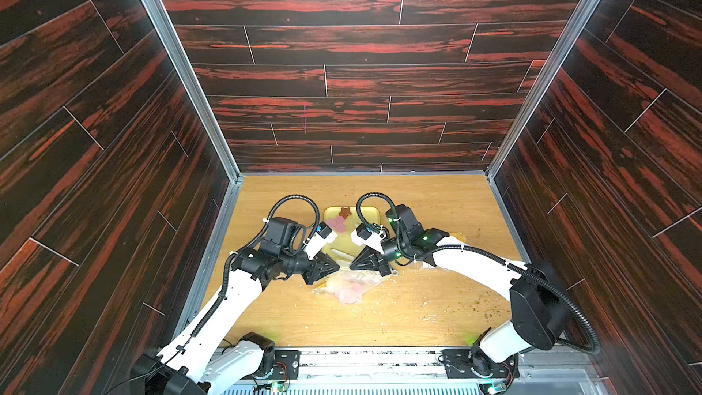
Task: Put the cookies into a resealable bag to prevent moisture
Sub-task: Close the ziploc bag at the center of the board.
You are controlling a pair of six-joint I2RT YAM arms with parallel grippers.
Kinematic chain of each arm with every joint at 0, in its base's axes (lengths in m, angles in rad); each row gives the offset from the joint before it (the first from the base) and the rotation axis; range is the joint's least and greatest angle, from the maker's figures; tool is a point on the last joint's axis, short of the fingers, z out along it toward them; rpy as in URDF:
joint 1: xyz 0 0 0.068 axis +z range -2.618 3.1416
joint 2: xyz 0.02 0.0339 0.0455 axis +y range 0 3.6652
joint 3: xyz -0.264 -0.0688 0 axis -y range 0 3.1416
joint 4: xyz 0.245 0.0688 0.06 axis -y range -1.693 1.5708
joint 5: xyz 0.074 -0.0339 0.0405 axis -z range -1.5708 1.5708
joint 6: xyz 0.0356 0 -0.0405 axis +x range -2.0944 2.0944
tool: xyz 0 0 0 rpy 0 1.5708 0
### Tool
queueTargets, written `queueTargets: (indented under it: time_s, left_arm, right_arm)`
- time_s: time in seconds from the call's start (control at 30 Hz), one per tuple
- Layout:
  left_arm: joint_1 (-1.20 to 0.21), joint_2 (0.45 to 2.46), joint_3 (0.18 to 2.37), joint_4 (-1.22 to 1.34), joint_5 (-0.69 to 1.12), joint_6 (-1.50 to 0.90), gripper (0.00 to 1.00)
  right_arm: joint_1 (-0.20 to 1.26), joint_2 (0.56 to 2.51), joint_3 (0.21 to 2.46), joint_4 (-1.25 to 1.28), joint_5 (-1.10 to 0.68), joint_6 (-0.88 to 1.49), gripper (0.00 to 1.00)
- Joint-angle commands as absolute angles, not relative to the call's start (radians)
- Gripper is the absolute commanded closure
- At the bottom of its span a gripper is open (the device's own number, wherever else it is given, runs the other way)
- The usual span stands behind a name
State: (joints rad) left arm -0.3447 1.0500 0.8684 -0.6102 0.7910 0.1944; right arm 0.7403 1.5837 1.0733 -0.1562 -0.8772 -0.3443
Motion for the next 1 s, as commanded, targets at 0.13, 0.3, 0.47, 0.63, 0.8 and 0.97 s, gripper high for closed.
queueTargets:
  time_s: [0.13, 0.3, 0.47, 0.63, 0.8, 0.97]
  left_arm:
    - [-0.339, 1.068, 0.899, -0.609, 0.839, 0.191, 0.91]
    - [-0.339, 1.07, 0.908, -0.615, 0.851, 0.198, 1.0]
    - [-0.338, 1.071, 0.921, -0.647, 0.857, 0.239, 1.0]
    - [-0.338, 1.074, 0.937, -0.661, 0.876, 0.271, 1.0]
    - [-0.337, 1.096, 0.95, -0.692, 0.884, 0.314, 1.0]
    - [-0.338, 1.113, 0.965, -0.711, 0.882, 0.333, 1.0]
  right_arm:
    - [0.739, 1.546, 1.069, -0.156, -0.899, -0.348, 1.0]
    - [0.739, 1.539, 1.065, -0.159, -0.893, -0.351, 1.0]
    - [0.739, 1.535, 1.07, -0.147, -0.894, -0.347, 0.76]
    - [0.749, 1.565, 1.1, -0.13, -0.907, -0.331, 0.69]
    - [0.76, 1.602, 1.131, -0.106, -0.933, -0.319, 0.7]
    - [0.783, 1.638, 1.168, -0.134, -0.953, -0.342, 0.71]
